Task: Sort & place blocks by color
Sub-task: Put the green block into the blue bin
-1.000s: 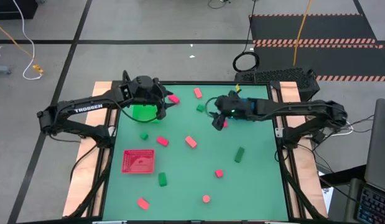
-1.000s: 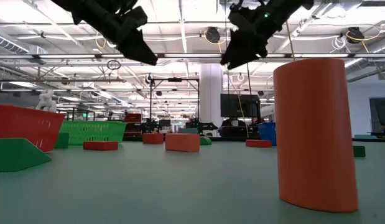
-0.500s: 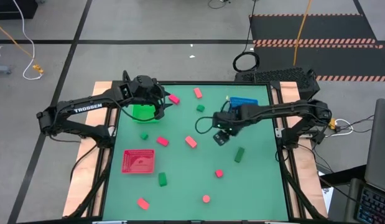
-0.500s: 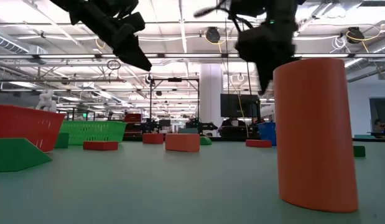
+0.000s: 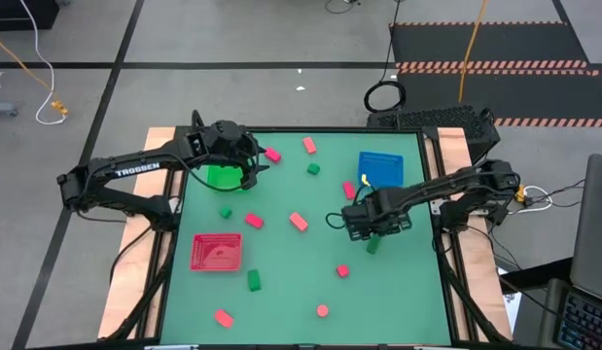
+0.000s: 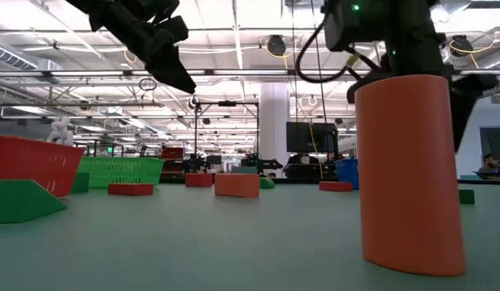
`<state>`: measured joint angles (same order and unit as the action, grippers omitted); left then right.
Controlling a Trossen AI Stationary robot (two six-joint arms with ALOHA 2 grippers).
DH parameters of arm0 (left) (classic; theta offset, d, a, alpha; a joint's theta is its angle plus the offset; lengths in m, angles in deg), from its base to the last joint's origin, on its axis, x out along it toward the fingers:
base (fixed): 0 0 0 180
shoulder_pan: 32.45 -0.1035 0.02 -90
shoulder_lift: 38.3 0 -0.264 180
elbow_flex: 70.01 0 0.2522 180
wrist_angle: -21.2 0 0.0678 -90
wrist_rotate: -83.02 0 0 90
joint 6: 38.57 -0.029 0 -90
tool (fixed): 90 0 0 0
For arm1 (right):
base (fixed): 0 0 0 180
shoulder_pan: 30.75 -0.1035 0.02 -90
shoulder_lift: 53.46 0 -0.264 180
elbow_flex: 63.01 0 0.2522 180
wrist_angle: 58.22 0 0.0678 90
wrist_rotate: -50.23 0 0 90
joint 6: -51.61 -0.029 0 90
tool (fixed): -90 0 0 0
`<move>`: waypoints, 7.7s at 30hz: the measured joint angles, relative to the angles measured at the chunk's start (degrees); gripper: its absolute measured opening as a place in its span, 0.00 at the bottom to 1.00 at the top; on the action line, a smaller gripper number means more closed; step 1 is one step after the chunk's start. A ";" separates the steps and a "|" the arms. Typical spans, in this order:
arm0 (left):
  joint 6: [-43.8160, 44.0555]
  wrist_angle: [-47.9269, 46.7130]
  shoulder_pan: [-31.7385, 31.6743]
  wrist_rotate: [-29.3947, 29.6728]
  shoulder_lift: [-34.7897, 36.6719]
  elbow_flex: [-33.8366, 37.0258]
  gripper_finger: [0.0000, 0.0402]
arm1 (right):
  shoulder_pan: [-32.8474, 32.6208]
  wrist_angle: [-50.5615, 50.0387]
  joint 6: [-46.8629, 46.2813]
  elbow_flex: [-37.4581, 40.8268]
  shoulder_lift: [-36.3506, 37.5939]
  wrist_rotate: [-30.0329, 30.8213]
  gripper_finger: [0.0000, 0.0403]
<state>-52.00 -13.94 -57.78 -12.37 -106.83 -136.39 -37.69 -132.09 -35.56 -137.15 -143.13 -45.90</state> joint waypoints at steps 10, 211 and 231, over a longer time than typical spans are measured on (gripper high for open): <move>-0.90 -0.71 2.25 0.00 -0.02 0.00 0.61 | -2.35 12.91 -10.77 10.08 0.00 0.09 0.56; -2.58 3.91 -6.15 -3.54 0.42 0.00 0.61 | 31.94 85.84 89.08 5.87 -22.45 15.06 0.30; -1.49 5.47 -6.15 -3.52 0.42 0.00 0.61 | 22.66 31.30 57.12 13.54 16.90 43.76 0.30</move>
<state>-53.49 -8.47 -63.93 -15.89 -106.42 -136.39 -15.02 -100.78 21.56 -123.62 -126.24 -2.14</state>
